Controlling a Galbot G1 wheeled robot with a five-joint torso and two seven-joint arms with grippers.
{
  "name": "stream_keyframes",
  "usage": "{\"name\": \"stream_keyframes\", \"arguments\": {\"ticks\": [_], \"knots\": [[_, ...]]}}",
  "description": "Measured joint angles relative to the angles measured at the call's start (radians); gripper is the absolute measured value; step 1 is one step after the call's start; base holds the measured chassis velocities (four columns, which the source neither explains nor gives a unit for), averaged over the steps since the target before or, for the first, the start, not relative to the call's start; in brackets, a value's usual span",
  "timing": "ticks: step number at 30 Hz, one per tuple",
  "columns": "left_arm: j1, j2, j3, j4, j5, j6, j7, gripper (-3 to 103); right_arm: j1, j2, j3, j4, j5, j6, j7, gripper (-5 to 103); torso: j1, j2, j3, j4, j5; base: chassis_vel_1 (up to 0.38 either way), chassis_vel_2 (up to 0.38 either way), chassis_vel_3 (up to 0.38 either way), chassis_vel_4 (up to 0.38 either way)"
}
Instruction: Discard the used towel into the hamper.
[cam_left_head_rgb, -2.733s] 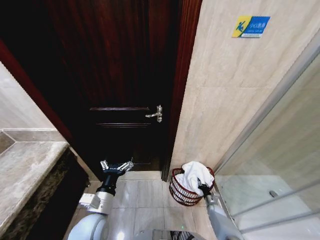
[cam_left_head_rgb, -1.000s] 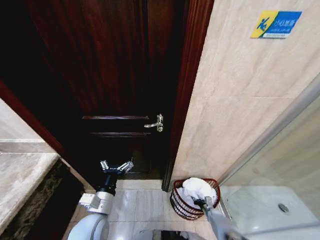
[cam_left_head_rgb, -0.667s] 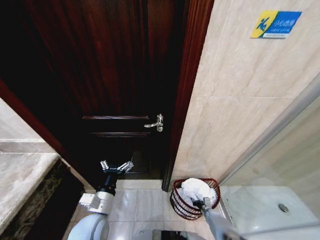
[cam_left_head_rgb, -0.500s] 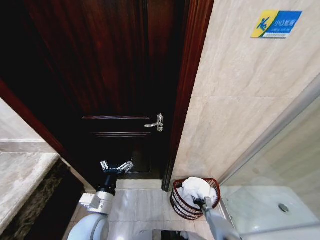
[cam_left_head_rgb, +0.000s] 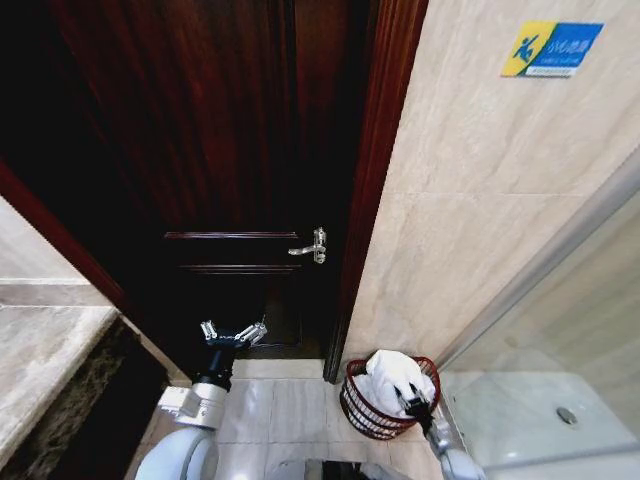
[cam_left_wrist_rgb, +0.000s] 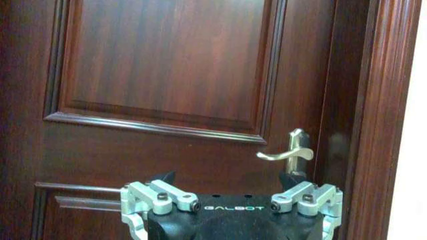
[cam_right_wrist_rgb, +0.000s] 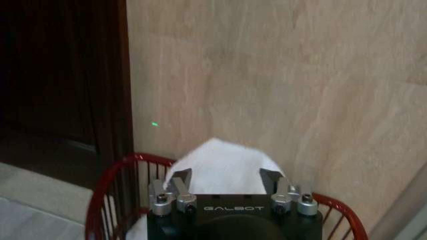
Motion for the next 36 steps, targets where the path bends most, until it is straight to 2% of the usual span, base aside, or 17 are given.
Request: {"name": "stream_keyframes", "arguments": {"ticks": [2,4,5,7,11,13,15,18,23,28,34,36], "knots": [[0.0,0.0,0.0,0.0,0.0,0.0,0.0,100,-0.011,0.005,0.01,0.026,0.001,-0.019,-0.029,77,0.0,0.0,0.0,0.0005,0.001,0.0,0.0,0.0,0.0],[0.0,0.0,0.0,0.0,0.0,0.0,0.0,100,-0.015,0.005,0.005,0.029,0.023,-0.015,-0.033,88,0.0,0.0,0.0,-0.0002,0.0006,0.0,0.0,0.0,0.0],[0.0,0.0,0.0,0.0,0.0,0.0,0.0,100,-0.015,0.005,0.005,0.029,0.023,-0.015,-0.033,88,0.0,0.0,0.0,-0.0002,0.0006,0.0,0.0,0.0,0.0],[0.0,0.0,0.0,0.0,0.0,0.0,0.0,100,0.027,0.006,-0.01,0.015,0.091,0.003,-0.008,97,0.0,0.0,0.0,-0.0002,0.0004,0.0,0.0,0.0,0.0],[0.0,0.0,0.0,0.0,0.0,0.0,0.0,100,0.09,0.008,-0.01,-0.05,0.094,0.025,0.007,100,0.0,0.0,0.0,-0.0001,0.0002,0.0,0.0,0.0,0.0],[0.0,0.0,0.0,0.0,0.0,0.0,0.0,100,0.192,0.01,-0.015,-0.176,0.092,0.056,0.032,100,0.0,0.0,0.0,0.0008,0.0008,0.0,0.0,0.0,0.0],[0.0,0.0,0.0,0.0,0.0,0.0,0.0,100,0.271,0.019,-0.022,-0.294,0.086,0.042,0.072,100,0.0,0.0,0.0,0.0004,0.0007,0.0,0.0,0.0,0.0],[0.0,0.0,0.0,0.0,0.0,0.0,0.0,100,0.313,0.032,-0.029,-0.365,0.092,0.009,0.098,100,0.0,0.0,0.0,0.0002,0.0008,0.0,0.0,0.0,0.0],[0.0,0.0,0.0,0.0,0.0,0.0,0.0,100,0.356,0.055,-0.024,-0.481,0.05,-0.029,0.145,100,0.0,0.0,0.0,0.0,0.0005,0.0,0.0,0.0,0.0],[0.0,0.0,0.0,0.0,0.0,0.0,0.0,100,0.414,0.044,-0.016,-0.653,-0.012,0.017,0.182,100,0.0,0.0,0.0,-0.0001,0.0008,0.0,0.0,0.0,0.0],[0.0,0.0,0.0,0.0,0.0,0.0,0.0,100,0.468,0.026,-0.013,-0.773,-0.035,-0.004,0.2,100,0.0,0.0,0.0,-0.0001,0.0008,0.0,0.0,0.0,0.0],[0.0,0.0,0.0,0.0,0.0,0.0,0.0,100,0.504,0.016,-0.012,-0.829,-0.044,-0.044,0.209,100,0.0,0.0,0.0,0.0001,0.0004,0.0,0.0,0.0,0.0]]}}
